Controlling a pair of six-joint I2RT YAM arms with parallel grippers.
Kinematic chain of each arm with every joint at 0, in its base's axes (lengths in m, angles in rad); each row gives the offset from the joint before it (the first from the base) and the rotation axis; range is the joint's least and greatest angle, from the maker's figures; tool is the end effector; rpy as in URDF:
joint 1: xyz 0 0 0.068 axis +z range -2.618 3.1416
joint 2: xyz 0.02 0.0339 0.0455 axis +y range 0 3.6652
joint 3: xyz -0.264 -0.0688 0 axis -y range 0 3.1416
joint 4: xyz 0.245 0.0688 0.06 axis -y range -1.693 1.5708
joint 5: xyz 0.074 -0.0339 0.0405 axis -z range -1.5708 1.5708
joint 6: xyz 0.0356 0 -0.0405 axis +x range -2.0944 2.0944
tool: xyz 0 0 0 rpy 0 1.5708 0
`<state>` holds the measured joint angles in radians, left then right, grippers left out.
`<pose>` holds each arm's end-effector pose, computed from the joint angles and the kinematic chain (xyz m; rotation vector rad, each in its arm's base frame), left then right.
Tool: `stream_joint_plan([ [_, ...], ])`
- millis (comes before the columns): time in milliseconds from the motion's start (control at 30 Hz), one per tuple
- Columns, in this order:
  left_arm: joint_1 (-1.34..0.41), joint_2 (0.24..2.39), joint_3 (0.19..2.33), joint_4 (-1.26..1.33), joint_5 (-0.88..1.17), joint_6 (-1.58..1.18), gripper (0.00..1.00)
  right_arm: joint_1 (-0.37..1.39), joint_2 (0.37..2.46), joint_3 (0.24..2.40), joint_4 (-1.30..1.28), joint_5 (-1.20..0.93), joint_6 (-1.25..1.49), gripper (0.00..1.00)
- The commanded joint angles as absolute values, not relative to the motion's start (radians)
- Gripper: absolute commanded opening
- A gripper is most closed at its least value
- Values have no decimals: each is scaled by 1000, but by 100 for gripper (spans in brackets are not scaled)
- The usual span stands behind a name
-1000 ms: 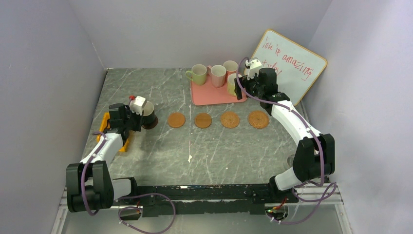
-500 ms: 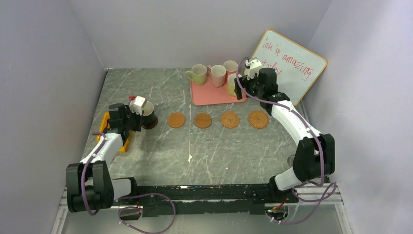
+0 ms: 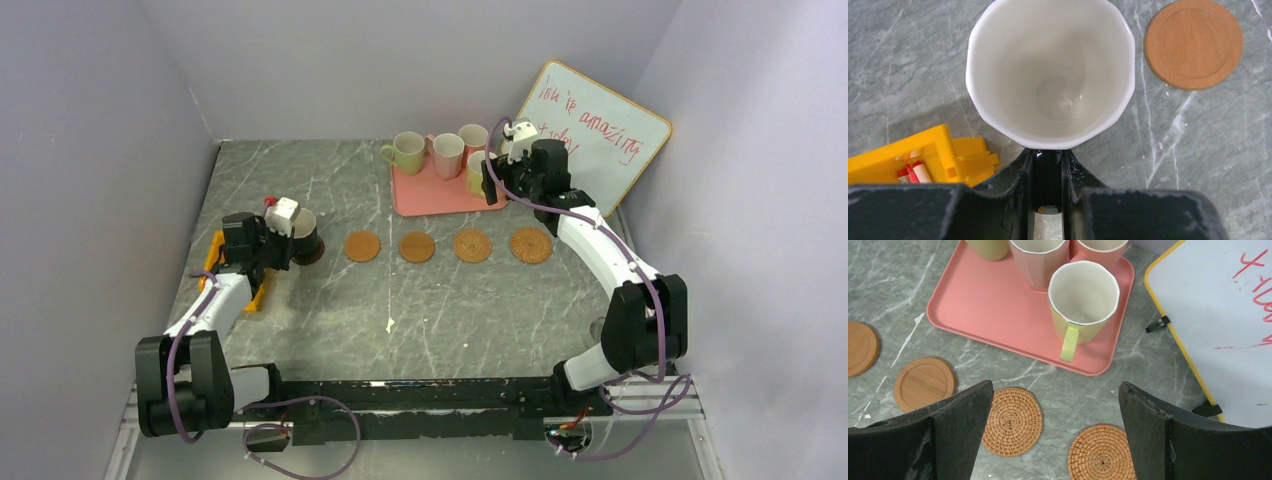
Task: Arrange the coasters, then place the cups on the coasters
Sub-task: Place the cup on the coaster.
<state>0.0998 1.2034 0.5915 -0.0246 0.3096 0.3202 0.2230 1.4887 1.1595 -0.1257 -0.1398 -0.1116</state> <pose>0.2468 0.0138 0.2041 0.4080 2.1358 -0.1029 0.3380 0.0817 0.3062 -0.4245 1.9824 0.2120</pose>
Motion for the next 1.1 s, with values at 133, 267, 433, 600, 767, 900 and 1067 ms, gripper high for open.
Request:
stream_joint_plan([
  [133, 106, 1161, 650, 57, 355, 331, 14, 218, 1454, 1160, -92, -153, -109, 100],
  [267, 106, 1164, 652, 57, 354, 331, 17, 218, 1454, 1160, -92, -153, -110, 100],
  [433, 107, 1163, 655, 50, 355, 332, 20, 218, 1454, 1160, -92, -155, -109, 100],
  [600, 107, 1163, 658, 46, 359, 334, 23, 218, 1455, 1159, -92, -155, -109, 100],
  [767, 107, 1167, 661, 43, 360, 336, 27, 219, 1455, 1160, -92, -155, -109, 100],
  [900, 109, 1169, 663, 40, 358, 336, 28, 218, 1454, 1160, -92, -155, -109, 100],
  [1067, 111, 1167, 663, 39, 358, 334, 29, 218, 1453, 1160, -92, -155, -109, 100],
])
